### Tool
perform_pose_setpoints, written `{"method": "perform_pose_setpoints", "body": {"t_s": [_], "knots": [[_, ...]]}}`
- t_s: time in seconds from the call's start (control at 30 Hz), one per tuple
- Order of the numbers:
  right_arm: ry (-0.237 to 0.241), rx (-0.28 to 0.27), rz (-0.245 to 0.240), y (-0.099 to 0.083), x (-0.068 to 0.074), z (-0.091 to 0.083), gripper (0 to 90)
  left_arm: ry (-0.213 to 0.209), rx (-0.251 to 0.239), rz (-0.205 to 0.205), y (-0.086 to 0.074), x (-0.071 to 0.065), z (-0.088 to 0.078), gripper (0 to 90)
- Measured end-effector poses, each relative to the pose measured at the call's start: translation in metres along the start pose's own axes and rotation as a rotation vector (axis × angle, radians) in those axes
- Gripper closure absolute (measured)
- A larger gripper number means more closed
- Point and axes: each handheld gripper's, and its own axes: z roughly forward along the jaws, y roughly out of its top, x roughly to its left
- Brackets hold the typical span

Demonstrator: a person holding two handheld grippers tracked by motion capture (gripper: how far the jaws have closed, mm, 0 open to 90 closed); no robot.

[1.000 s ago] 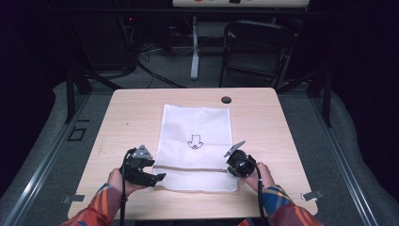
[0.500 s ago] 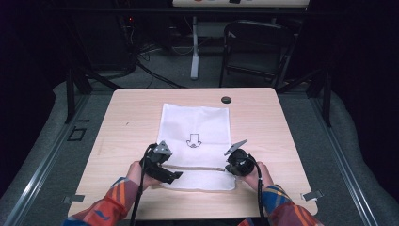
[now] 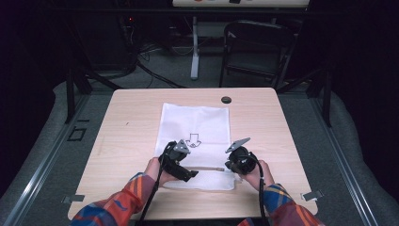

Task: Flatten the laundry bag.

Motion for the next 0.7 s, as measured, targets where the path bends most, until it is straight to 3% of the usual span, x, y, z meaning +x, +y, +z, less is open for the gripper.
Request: {"method": "perform_pose_setpoints", "body": {"t_s": [0.1, 0.27, 0.7], "knots": [[0.016, 0.022, 0.017, -0.002, -0.001, 0.003, 90.0, -0.010, 0.000, 0.010, 0.004, -0.002, 0.006, 19.0], [0.021, 0.076, -0.001, -0.005, 0.000, 0.011, 90.0, -0.026, 0.002, 0.019, 0.010, -0.005, 0.016, 20.4], [0.043, 0.071, 0.021, -0.008, -0.003, 0.016, 90.0, -0.068, 0.018, 0.053, 0.024, -0.010, 0.042, 38.6]]}}
